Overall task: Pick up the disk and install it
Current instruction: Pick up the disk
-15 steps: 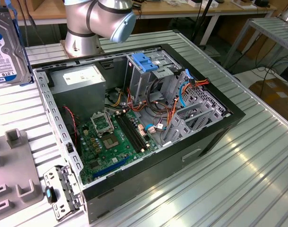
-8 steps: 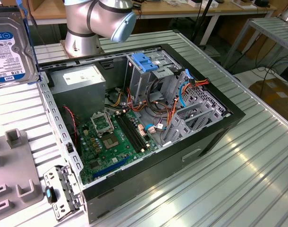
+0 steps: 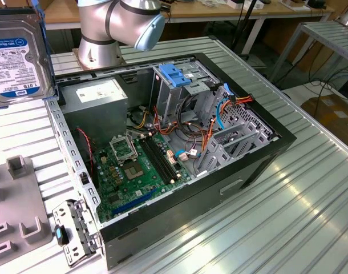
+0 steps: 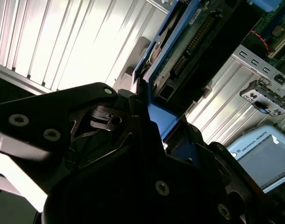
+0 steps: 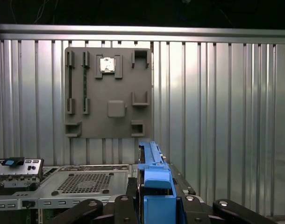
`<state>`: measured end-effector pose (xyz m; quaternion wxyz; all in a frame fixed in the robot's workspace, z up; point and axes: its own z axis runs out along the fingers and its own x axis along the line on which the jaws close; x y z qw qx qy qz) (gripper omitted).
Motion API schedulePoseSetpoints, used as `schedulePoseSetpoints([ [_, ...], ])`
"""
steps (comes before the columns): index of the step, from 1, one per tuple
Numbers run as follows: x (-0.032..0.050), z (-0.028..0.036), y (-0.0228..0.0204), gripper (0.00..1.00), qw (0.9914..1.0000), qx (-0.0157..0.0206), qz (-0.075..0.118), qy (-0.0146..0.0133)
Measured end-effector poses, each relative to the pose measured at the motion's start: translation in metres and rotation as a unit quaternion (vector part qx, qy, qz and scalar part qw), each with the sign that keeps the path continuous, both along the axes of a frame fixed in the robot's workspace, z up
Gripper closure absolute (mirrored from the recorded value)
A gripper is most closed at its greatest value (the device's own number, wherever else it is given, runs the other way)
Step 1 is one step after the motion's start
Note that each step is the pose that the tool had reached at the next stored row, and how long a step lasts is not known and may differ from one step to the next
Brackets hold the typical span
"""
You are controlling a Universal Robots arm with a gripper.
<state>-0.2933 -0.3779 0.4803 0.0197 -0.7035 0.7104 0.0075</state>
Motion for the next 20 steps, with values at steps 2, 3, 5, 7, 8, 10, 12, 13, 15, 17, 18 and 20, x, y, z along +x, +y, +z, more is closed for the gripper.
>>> schedulePoseSetpoints([
  [2, 0.0048, 0.0000, 0.0000, 0.63, 1.00000, 0.0000, 0.000, 0.0000],
  [3, 0.0073, 0.0000, 0.0000, 0.63, 1.00000, 0.0000, 0.000, 0.0000],
  [5, 0.0120, 0.0000, 0.0000, 0.63, 1.00000, 0.0000, 0.000, 0.0000],
  [7, 0.0158, 0.0000, 0.0000, 0.63, 1.00000, 0.0000, 0.000, 0.0000],
  [8, 0.0174, 0.0000, 0.0000, 0.63, 1.00000, 0.0000, 0.000, 0.0000],
  [10, 0.0210, 0.0000, 0.0000, 0.63, 1.00000, 0.0000, 0.000, 0.0000],
  [12, 0.0243, 0.0000, 0.0000, 0.63, 1.00000, 0.0000, 0.000, 0.0000],
  [13, 0.0260, 0.0000, 0.0000, 0.63, 1.00000, 0.0000, 0.000, 0.0000],
  [15, 0.0320, 0.0000, 0.0000, 0.63, 1.00000, 0.0000, 0.000, 0.0000],
  [17, 0.0356, 0.0000, 0.0000, 0.63, 1.00000, 0.0000, 0.000, 0.0000],
  [18, 0.0383, 0.0000, 0.0000, 0.63, 1.00000, 0.0000, 0.000, 0.0000],
  [20, 0.0416, 0.0000, 0.0000, 0.63, 1.00000, 0.0000, 0.000, 0.0000],
])
